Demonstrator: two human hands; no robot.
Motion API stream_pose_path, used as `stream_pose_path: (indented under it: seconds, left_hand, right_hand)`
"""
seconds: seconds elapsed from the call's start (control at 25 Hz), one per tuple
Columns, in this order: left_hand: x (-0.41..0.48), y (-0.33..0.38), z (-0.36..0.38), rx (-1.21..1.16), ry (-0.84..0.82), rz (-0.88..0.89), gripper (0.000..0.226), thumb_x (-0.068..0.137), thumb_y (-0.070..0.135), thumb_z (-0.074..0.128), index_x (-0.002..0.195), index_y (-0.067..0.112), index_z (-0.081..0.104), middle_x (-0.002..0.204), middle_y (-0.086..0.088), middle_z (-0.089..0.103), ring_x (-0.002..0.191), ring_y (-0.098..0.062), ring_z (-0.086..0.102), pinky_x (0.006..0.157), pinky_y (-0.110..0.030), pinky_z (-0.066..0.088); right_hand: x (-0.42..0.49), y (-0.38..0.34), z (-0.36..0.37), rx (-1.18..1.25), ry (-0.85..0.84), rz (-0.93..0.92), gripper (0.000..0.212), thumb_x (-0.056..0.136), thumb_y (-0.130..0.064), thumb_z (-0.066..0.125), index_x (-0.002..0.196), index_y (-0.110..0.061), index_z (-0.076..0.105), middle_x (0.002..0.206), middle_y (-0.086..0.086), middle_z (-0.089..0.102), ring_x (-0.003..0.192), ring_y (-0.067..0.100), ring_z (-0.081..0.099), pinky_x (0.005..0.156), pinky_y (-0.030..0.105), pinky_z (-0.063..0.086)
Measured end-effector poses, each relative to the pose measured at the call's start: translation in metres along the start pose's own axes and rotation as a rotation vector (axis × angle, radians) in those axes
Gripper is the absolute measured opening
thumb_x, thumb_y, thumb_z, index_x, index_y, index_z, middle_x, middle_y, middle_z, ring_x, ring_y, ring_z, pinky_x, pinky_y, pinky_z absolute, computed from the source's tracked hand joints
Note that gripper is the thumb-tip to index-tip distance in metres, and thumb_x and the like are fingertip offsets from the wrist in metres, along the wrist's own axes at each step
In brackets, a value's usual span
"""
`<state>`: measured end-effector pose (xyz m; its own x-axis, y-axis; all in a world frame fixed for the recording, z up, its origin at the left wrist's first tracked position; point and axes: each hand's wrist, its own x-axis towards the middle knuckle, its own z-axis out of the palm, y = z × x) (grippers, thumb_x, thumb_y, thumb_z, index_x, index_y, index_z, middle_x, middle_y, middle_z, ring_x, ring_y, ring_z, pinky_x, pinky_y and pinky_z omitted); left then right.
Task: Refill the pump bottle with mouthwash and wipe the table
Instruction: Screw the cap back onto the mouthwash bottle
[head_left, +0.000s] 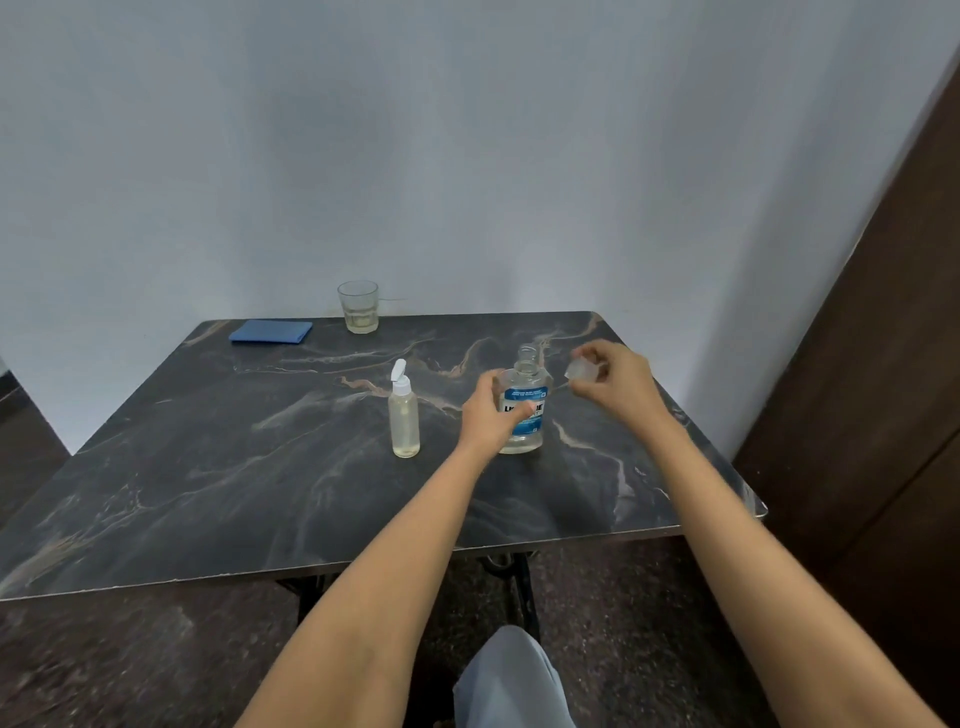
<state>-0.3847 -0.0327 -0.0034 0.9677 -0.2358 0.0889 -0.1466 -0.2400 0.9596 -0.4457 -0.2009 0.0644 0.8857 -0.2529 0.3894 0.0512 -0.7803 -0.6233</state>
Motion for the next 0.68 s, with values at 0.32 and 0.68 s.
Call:
stream_pose_path:
  seconds: [0.32, 0.68]
  left_hand:
    - [-0.003, -0.003, 0.019, -0.083, -0.050, -0.005, 0.026, 0.085, 0.016, 0.073, 0.105, 0.023, 0.057, 0.118, 0.000, 0.063, 0.113, -0.018, 0.060, 0.098, -0.039, 0.052]
    - [-0.004, -0.001, 0.037, -0.083, 0.022, 0.022, 0.027, 0.085, 0.013, 0.072, 0.105, 0.023, 0.058, 0.109, 0.007, 0.063, 0.102, -0.008, 0.060, 0.091, -0.027, 0.053]
  right_hand:
    - [0.041, -0.039, -0.020, -0.287, -0.342, -0.196, 0.036, 0.073, -0.002, 0.071, 0.107, -0.013, 0.063, 0.090, -0.004, 0.055, 0.079, 0.013, 0.049, 0.061, 0.018, 0.038]
    - [0.063, -0.045, -0.020, -0.572, -0.593, -0.359, 0.024, 0.079, -0.010, 0.062, 0.099, -0.021, 0.070, 0.099, -0.004, 0.061, 0.092, 0.014, 0.054, 0.080, 0.028, 0.046]
